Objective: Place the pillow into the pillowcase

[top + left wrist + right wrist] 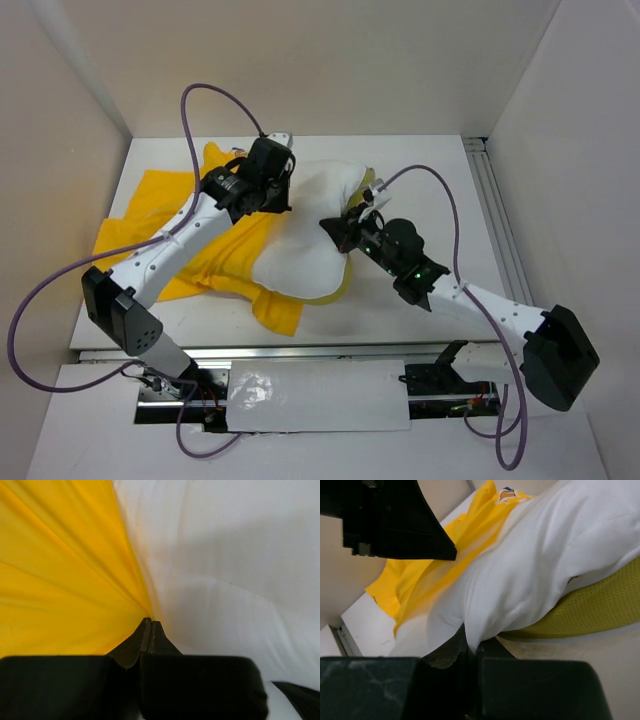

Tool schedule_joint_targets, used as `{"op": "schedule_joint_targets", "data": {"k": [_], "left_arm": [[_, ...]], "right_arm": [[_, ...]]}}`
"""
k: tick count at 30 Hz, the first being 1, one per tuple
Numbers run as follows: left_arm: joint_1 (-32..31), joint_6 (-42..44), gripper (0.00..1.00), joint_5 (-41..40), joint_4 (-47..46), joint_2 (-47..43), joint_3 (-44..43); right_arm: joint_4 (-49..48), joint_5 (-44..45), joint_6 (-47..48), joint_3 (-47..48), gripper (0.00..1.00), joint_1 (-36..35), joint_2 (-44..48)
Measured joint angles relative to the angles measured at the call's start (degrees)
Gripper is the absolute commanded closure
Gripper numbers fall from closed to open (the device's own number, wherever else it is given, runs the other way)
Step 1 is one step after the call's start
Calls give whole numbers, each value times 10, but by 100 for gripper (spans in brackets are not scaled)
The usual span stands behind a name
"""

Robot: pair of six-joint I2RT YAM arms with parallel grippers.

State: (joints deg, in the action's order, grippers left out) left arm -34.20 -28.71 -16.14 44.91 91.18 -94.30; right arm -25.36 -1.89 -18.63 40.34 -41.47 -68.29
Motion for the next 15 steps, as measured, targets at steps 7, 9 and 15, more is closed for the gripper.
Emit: {"op": "schedule_joint_targets", "data": {"k": [7,9,15], "left_arm": [[-77,-3,100,-11,-6,-41,3],[-84,-16,100,-23,-6,-46,19],[-79,-49,100,-47,-9,-41,59]], "right_arm": [[1,95,-6,-69,52,-14,26],[48,122,-15,-85,26,-17,45],[217,173,-40,-111,0,-27,140]]}}
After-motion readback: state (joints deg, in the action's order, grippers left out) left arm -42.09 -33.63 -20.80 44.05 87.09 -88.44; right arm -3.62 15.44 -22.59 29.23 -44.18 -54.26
